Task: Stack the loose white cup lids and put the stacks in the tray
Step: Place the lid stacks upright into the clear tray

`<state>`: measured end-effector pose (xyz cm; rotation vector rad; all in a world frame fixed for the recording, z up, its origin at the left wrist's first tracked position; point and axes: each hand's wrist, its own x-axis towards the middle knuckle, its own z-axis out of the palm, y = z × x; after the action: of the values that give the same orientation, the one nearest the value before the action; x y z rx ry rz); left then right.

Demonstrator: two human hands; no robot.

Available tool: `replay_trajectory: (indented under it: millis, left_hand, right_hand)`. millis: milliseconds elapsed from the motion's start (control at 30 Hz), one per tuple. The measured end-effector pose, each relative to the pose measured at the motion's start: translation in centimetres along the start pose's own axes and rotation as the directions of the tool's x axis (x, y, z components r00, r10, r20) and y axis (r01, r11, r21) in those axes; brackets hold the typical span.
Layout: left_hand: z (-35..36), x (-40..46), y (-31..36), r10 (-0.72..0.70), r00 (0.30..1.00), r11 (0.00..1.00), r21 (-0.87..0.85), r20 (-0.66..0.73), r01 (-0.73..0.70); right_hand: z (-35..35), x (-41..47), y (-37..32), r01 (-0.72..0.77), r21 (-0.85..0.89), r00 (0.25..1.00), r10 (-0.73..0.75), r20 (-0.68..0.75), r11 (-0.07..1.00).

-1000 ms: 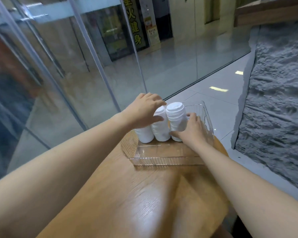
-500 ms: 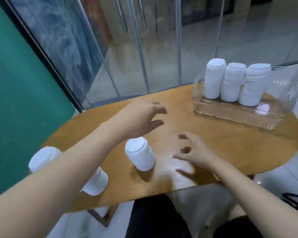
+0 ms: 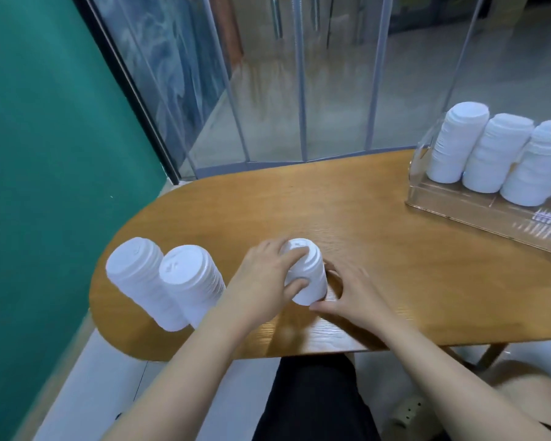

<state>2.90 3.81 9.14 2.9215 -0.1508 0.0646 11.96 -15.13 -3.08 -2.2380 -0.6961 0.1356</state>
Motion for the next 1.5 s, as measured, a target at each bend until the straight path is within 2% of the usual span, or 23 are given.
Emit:
replay_trajectory:
  millis: [200,467,633,900,1033,1233,1333,1500]
  left_hand:
    - [2.1,-0.3,-1.8,-0.073,0.997,0.955,-0.289,-0.010,0.067]
    - [2.7,0.1,-2.6,-0.067,0.997,0.906,-0.421,-0.045,0.042]
    - [2.3,1.5,-1.0,-0.007,0.997,0.898,-0.440,-0.081,-0.030]
    - [0.8,7.0,5.5,0.183,0.969,0.841,-0.484,-0.166,-0.242]
    - [-0.2,11.7,9.4,0.296,0.937,0.820,-0.454,-0.185,-0.348]
    - [-2.0,21.2,14.1,0.460,0.868,0.774,-0.396,-0.184,-0.494]
    - [-2.4,25.1,16.2,0.481,0.860,0.771,-0.384,-0.171,-0.508]
    - [-2.1,31.1,17.9,0.496,0.860,0.795,-0.334,-0.121,-0.506]
  right_hand:
    - [0.2,0.5,-0.5,0.026,-0.003,0.999,-0.026,0.032,1.000]
    - [-0.3,-0.5,-1.1,-0.019,0.151,1.000,0.019,-0.001,0.988]
    - [-1.8,-1.5,-0.1,-0.094,0.241,0.995,0.102,-0.019,0.966]
    - [-9.3,-2.8,2.0,-0.061,0.242,0.967,0.117,-0.224,0.968]
    - [-13.9,-2.8,3.5,-0.040,0.193,0.923,0.110,-0.370,0.980]
    - [-20.2,-0.5,7.4,-0.044,0.227,0.840,0.159,-0.519,0.973]
    - [-22.8,1.4,9.3,-0.059,0.260,0.815,0.197,-0.545,0.964]
    - [-25.7,5.2,12.4,-0.129,0.307,0.818,0.276,-0.505,0.943]
